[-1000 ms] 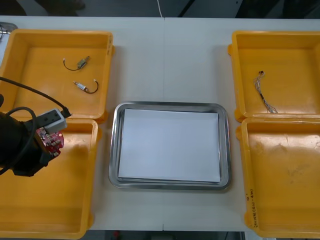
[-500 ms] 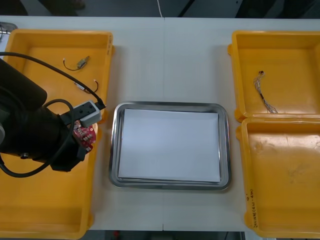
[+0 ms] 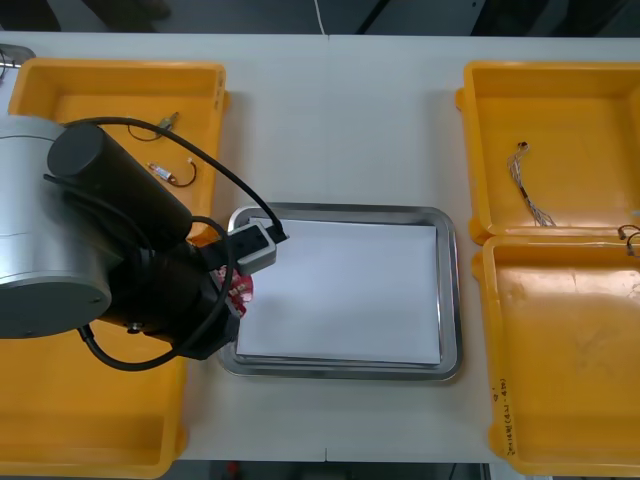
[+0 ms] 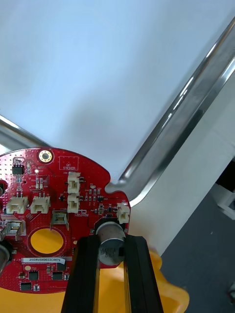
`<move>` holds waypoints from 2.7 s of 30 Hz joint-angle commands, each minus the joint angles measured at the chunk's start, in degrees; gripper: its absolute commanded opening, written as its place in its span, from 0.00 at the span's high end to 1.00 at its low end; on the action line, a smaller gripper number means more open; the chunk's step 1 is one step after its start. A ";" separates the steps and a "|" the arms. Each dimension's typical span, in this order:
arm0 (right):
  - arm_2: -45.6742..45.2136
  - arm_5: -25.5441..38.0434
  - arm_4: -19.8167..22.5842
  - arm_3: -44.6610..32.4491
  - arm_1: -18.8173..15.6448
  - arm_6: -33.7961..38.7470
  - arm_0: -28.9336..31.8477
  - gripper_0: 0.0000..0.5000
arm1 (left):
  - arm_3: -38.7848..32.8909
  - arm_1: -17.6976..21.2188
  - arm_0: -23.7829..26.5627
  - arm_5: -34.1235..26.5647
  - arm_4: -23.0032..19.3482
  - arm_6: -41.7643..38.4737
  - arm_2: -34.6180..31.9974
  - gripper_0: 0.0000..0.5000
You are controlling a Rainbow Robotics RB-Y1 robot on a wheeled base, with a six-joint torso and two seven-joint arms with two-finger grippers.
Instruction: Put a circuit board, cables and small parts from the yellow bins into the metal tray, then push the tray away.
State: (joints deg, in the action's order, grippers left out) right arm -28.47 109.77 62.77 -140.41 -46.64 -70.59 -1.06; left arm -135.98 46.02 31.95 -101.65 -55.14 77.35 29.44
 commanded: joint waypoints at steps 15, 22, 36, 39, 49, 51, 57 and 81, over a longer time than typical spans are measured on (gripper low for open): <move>6.68 0.23 -2.03 -1.80 -2.66 -4.82 -5.18 1.00 | 9.33 -7.61 7.86 8.57 9.44 -8.44 15.21 1.00; 6.76 0.23 -1.68 -1.80 -2.66 -5.34 -5.18 1.00 | 11.70 -7.79 8.04 11.21 11.02 -8.62 18.29 1.00; 6.85 0.23 -1.77 -1.80 -2.66 -5.34 -5.00 1.00 | 14.86 -7.43 8.04 14.72 13.22 -9.50 22.68 1.00; 6.94 0.23 -1.86 -1.80 -2.66 -5.34 -5.00 1.00 | 15.74 -7.26 8.04 16.74 13.57 -9.67 23.91 1.00; 6.94 0.23 -1.95 -1.80 -2.66 -5.34 -5.00 1.00 | 16.97 -6.73 8.04 19.29 14.01 -10.02 25.67 1.00; 6.94 0.23 -1.95 -1.80 -2.66 -5.34 -5.00 1.00 | 16.97 -6.73 8.04 19.29 14.01 -10.02 25.76 0.99; 6.94 0.23 -2.03 -1.80 -2.66 -5.34 -5.00 1.00 | 16.97 -6.29 8.04 19.38 13.66 -10.11 25.76 0.60; 6.94 0.23 -1.42 -1.80 -2.75 -5.34 -5.00 1.00 | 14.51 -6.29 9.00 12.52 8.21 -12.75 17.67 0.00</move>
State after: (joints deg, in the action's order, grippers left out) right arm -22.12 109.78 61.12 -140.67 -46.93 -73.38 -5.12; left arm -118.64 39.45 38.62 -86.21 -44.62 69.33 52.16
